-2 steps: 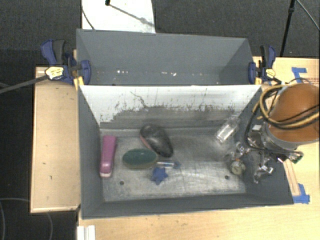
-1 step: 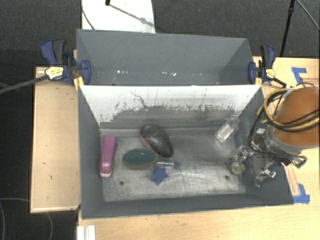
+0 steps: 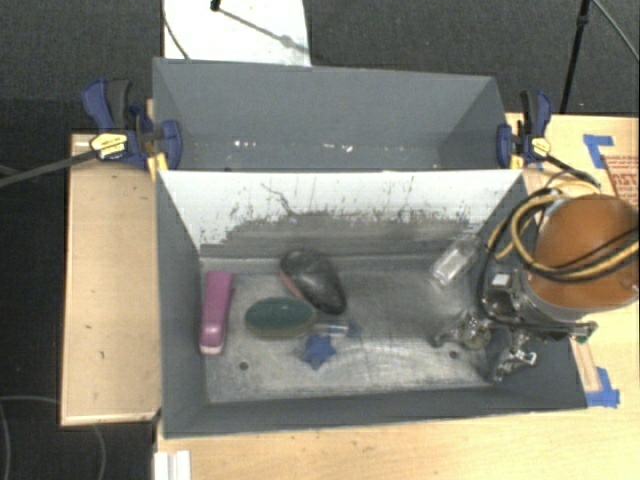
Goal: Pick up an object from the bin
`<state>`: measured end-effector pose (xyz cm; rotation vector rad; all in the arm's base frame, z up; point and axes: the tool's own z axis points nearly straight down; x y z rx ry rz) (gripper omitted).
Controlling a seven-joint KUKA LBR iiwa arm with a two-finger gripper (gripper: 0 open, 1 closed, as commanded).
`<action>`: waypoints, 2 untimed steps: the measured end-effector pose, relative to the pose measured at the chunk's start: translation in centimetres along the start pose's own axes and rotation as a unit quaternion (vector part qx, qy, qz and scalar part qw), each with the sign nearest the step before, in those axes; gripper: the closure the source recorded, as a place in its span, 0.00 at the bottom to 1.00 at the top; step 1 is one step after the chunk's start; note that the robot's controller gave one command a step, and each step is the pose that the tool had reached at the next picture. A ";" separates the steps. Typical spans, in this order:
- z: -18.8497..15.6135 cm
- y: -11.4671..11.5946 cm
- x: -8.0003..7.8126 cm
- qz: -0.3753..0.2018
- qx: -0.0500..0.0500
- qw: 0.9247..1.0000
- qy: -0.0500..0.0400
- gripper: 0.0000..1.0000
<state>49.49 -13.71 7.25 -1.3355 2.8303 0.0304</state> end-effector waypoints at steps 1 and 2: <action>0.2 -1.7 -1.9 -0.039 -0.008 0.999 0.006 0.00; 0.0 -2.5 -1.5 -0.039 0.005 0.999 0.006 1.00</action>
Offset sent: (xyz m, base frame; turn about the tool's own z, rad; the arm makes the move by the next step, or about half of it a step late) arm 0.0268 -0.0097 -0.0025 -0.0818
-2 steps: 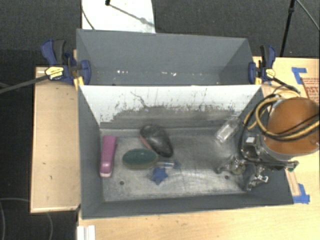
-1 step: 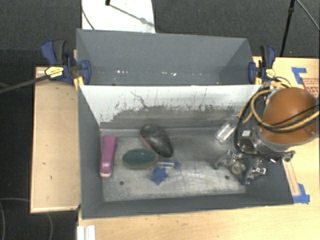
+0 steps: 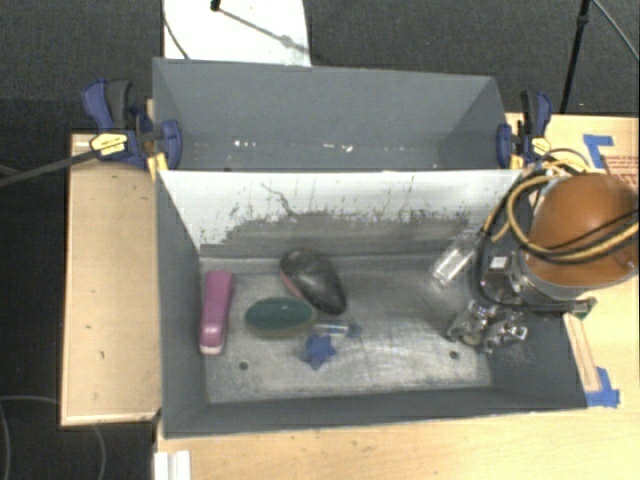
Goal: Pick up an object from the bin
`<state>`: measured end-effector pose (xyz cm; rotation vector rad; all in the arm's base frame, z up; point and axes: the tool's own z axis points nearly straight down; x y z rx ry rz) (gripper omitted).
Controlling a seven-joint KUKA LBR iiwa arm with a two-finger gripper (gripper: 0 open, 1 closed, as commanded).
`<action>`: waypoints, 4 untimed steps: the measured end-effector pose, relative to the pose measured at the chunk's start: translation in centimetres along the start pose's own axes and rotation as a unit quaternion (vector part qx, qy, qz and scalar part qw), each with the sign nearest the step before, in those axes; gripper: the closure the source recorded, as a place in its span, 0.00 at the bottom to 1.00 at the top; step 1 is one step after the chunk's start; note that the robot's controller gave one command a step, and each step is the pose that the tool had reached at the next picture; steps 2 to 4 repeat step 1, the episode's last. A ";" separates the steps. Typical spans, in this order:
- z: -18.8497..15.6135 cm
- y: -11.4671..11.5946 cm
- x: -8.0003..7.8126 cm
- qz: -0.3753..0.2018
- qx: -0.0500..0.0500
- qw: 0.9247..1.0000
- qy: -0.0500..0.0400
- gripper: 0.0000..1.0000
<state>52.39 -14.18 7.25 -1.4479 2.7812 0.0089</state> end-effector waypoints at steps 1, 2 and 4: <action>-8.0 -0.2 -0.2 0.003 0.006 1.000 0.002 1.00; -8.0 -0.2 -0.2 0.003 0.006 1.000 0.002 1.00; -8.0 -0.2 -0.2 0.003 0.006 1.000 0.002 1.00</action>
Offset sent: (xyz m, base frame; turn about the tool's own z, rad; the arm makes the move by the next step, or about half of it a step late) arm -0.0001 -0.0001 0.0747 0.0000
